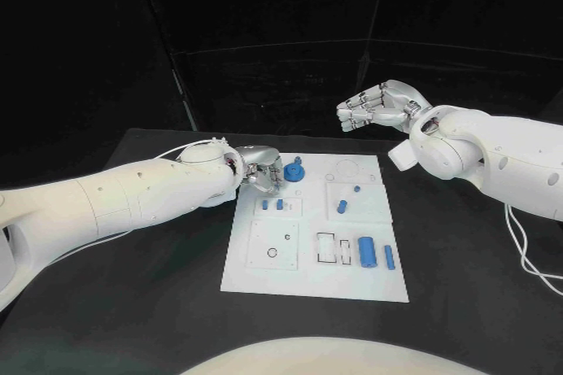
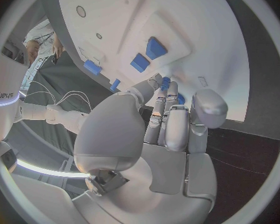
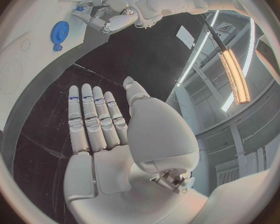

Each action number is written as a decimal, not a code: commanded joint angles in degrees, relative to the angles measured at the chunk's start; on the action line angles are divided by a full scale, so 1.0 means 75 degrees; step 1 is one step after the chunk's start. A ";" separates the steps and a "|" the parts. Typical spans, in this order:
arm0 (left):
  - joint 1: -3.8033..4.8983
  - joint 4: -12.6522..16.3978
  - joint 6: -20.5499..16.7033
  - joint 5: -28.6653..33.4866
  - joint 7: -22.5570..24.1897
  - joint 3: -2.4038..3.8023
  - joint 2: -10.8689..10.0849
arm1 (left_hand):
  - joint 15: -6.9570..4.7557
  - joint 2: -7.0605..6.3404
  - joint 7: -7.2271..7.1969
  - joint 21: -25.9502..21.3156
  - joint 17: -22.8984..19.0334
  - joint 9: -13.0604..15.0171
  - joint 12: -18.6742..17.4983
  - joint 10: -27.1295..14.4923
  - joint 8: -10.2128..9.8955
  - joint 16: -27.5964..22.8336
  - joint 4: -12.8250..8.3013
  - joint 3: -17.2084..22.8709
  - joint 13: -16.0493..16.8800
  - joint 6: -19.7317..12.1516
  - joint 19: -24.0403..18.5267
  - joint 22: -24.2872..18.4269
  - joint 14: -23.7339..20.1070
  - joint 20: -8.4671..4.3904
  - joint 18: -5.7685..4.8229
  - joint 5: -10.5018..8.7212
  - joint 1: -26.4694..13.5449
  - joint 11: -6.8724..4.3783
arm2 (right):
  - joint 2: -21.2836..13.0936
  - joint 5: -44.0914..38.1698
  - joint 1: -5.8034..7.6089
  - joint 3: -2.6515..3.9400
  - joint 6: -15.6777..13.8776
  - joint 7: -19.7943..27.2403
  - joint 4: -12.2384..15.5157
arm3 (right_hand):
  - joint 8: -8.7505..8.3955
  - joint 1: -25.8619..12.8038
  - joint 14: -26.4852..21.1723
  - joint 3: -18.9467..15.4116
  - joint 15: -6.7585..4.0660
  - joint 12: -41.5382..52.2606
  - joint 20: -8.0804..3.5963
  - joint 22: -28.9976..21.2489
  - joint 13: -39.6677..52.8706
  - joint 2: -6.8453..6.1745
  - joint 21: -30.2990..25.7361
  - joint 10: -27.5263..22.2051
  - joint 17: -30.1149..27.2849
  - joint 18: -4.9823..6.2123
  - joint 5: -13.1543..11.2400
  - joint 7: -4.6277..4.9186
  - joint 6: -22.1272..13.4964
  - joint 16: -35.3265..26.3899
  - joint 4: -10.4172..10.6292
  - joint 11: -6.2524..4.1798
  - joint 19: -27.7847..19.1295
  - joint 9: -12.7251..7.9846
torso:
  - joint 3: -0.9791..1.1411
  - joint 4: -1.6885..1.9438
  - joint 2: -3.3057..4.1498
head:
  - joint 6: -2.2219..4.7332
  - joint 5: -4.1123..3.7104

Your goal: Assemble the parts on the task board

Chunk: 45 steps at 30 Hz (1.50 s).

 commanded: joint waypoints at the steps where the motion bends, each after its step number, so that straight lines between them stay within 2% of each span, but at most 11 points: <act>1: -0.0007 0.0001 0.0225 -0.0032 -0.0064 -0.0006 0.0009 | 0.0051 -0.0101 -0.0004 -0.0051 -0.0023 -0.0003 -0.0072 -0.0077 -0.0055 -0.0019 0.0004 -0.0041 -0.0008 -0.0075 -0.0035 -0.0017 0.0120 0.0032 -0.0092 0.0030 -0.0008 0.0023 | 0.0005 0.0006 0.0015 0.0005 0.0034 0.0079 0.0016 | 0.0029 -0.0022 -0.0049 -0.0049 0.0004 0.0049 0.0009 -0.0004 0.0002 0.0083 -0.0035 -0.0048 -0.0010 0.0092 0.0033 0.0122 -0.0036 0.0038 0.0017 0.0009 0.0052 0.0006 | 0.0002 0.0009 -0.0001 | -0.0003 -0.0006; 8: -0.0008 0.0010 0.0195 -0.0032 -0.0054 -0.0006 -0.0008 | 0.0091 -0.0180 0.0033 -0.0086 -0.0072 -0.0002 -0.0214 -0.0221 -0.0143 -0.0029 0.0019 -0.0074 -0.0006 -0.0127 -0.0049 -0.0040 0.0108 0.0068 -0.0086 0.0030 -0.0036 0.0075 | -0.0002 0.0006 0.0015 0.0005 0.0028 0.0077 0.0016 | 0.0029 -0.0022 -0.0049 -0.0049 0.0004 0.0049 0.0009 -0.0004 0.0002 0.0083 -0.0035 -0.0048 -0.0010 0.0092 0.0033 0.0122 -0.0036 0.0038 0.0017 0.0009 0.0052 0.0006 | -0.0001 0.0006 0.0000 | -0.0002 -0.0002; 13: -0.0008 0.0018 0.0047 -0.0030 0.0016 -0.0006 -0.0018 | 0.0160 -0.0287 0.0097 -0.0206 -0.0126 -0.0009 -0.0405 -0.0547 -0.0284 -0.0037 0.0062 -0.0173 -0.0013 -0.0260 -0.0087 -0.0152 0.0100 0.0127 -0.0065 0.0027 -0.0084 0.0162 | 0.0000 0.0006 0.0015 0.0005 0.0028 0.0078 0.0013 | 0.0029 -0.0022 -0.0049 -0.0049 0.0004 0.0049 0.0009 -0.0004 0.0002 0.0083 -0.0035 -0.0048 -0.0010 0.0092 0.0033 0.0122 -0.0036 0.0038 0.0017 0.0009 0.0052 0.0006 | -0.0001 0.0008 -0.0002 | 0.0006 -0.0005; 18: -0.0008 0.0021 -0.0107 0.0057 0.0088 -0.0006 -0.0029 | 0.0192 -0.0304 0.0127 -0.0293 -0.0158 -0.0005 -0.0483 -0.0743 -0.0366 -0.0038 0.0098 -0.0267 -0.0008 -0.0329 -0.0108 -0.0233 0.0095 0.0164 -0.0045 0.0026 -0.0069 0.0201 | 0.0004 0.0006 0.0015 0.0005 0.0029 0.0079 0.0010 | 0.0029 -0.0022 -0.0049 -0.0049 0.0004 0.0049 0.0009 -0.0004 0.0002 0.0083 -0.0035 -0.0048 -0.0010 0.0092 0.0033 0.0122 -0.0036 0.0038 0.0017 0.0009 0.0052 0.0006 | 0.0000 0.0006 -0.0002 | 0.0003 -0.0005; 27: -0.0009 0.0011 -0.0180 0.0108 0.0078 -0.0005 -0.0075 | 0.0199 -0.0303 0.0134 -0.0323 -0.0183 -0.0005 -0.0493 -0.0781 -0.0391 -0.0046 0.0112 -0.0297 -0.0005 -0.0352 -0.0114 -0.0262 0.0090 0.0172 -0.0038 0.0026 -0.0064 0.0208 | 0.0000 0.0006 0.0015 0.0005 0.0023 0.0078 -0.0001 | 0.0029 -0.0022 -0.0049 -0.0049 0.0004 0.0049 0.0009 -0.0004 0.0002 0.0083 -0.0035 -0.0048 -0.0010 0.0092 0.0033 0.0122 -0.0036 0.0038 0.0017 0.0009 0.0052 0.0006 | 0.0000 0.0002 -0.0002 | 0.0006 -0.0011; 36: 0.0005 0.0178 -0.0367 0.0533 0.0086 0.0017 -0.0400 | 0.0220 -0.0287 0.0148 -0.0570 -0.0283 -0.0005 -0.0534 -0.0956 -0.0466 -0.0093 0.0159 -0.0410 -0.0007 -0.0447 -0.0181 -0.0511 0.0058 0.0199 0.0015 0.0027 -0.0021 0.0233 | -0.0029 -0.0317 0.0016 0.0005 -0.0080 0.0032 -0.0200 | 0.0019 0.0070 -0.0138 -0.0123 0.0032 0.0069 0.0020 -0.0007 -0.0002 0.0104 -0.0110 -0.0142 -0.0017 0.0087 0.0021 0.0139 -0.0078 0.0018 -0.0027 0.0030 0.0047 0.0000 | -0.0001 0.0025 -0.0018 | 0.0043 -0.0040; 38: 0.0017 0.0209 -0.0403 0.0668 0.0090 0.0059 -0.0491 | 0.0221 -0.0281 0.0148 -0.0585 -0.0280 -0.0005 -0.0534 -0.0962 -0.0470 -0.0092 0.0162 -0.0414 -0.0007 -0.0453 -0.0185 -0.0526 0.0058 0.0200 0.0019 0.0029 -0.0017 0.0234 | -0.0049 -0.0412 0.0016 0.0005 -0.0160 0.0030 -0.0242 | 0.0003 0.0168 -0.0096 -0.0129 0.0039 0.0069 0.0018 0.0001 -0.0004 0.0096 -0.0116 -0.0193 -0.0006 0.0092 0.0016 0.0140 -0.0117 0.0053 -0.0099 0.0038 0.0079 -0.0005 | 0.0000 0.0022 -0.0012 | 0.0051 -0.0044; 40: 0.0031 0.0248 -0.0444 0.0790 0.0087 0.0132 -0.0601 | 0.0222 -0.0259 0.0146 -0.0601 -0.0278 -0.0005 -0.0531 -0.0972 -0.0476 -0.0091 0.0168 -0.0413 -0.0005 -0.0467 -0.0187 -0.0540 0.0058 0.0202 0.0022 0.0035 0.0001 0.0233 | -0.0078 -0.0499 0.0015 0.0005 -0.0240 0.0032 -0.0282 | -0.0019 0.0352 0.0092 -0.0104 -0.0021 0.0076 -0.0022 0.0030 -0.0001 0.0100 -0.0072 -0.0278 0.0019 0.0103 -0.0025 0.0109 -0.0185 0.0183 -0.0242 0.0015 0.0216 -0.0008 | -0.0004 0.0027 -0.0005 | 0.0101 -0.0069; 44: 0.0070 0.0353 -0.0527 0.1104 0.0106 0.0237 -0.0841 | 0.0221 -0.0232 0.0142 -0.0596 -0.0276 -0.0004 -0.0520 -0.0970 -0.0479 -0.0089 0.0173 -0.0407 -0.0001 -0.0476 -0.0183 -0.0530 0.0059 0.0204 0.0021 0.0039 0.0026 0.0231 | -0.0153 -0.0923 0.0015 0.0005 -0.0399 -0.0020 -0.0324 | 0.0039 0.0612 0.0585 -0.0036 -0.0191 0.0142 -0.0185 0.0116 0.0001 0.0127 0.0115 -0.0326 0.0065 0.0112 -0.0155 0.0025 -0.0108 0.0498 -0.0494 -0.0071 0.0634 0.0012 | -0.0004 0.0009 -0.0013 | 0.0122 -0.0093; 45: 0.0087 0.0388 -0.0545 0.1227 0.0134 0.0254 -0.0914 | 0.0220 -0.0219 0.0144 -0.0597 -0.0272 -0.0002 -0.0509 -0.0960 -0.0478 -0.0086 0.0176 -0.0404 0.0002 -0.0476 -0.0181 -0.0530 0.0061 0.0204 0.0021 0.0040 0.0036 0.0230 | -0.0175 -0.1099 0.0015 0.0005 -0.0445 -0.0065 -0.0326 | 0.0061 0.0685 0.0834 -0.0008 -0.0274 0.0172 -0.0266 0.0159 0.0003 0.0131 0.0212 -0.0295 0.0110 0.0119 -0.0181 -0.0009 -0.0063 0.0634 -0.0564 -0.0115 0.0809 0.0017 | -0.0004 0.0008 -0.0016 | 0.0120 -0.0098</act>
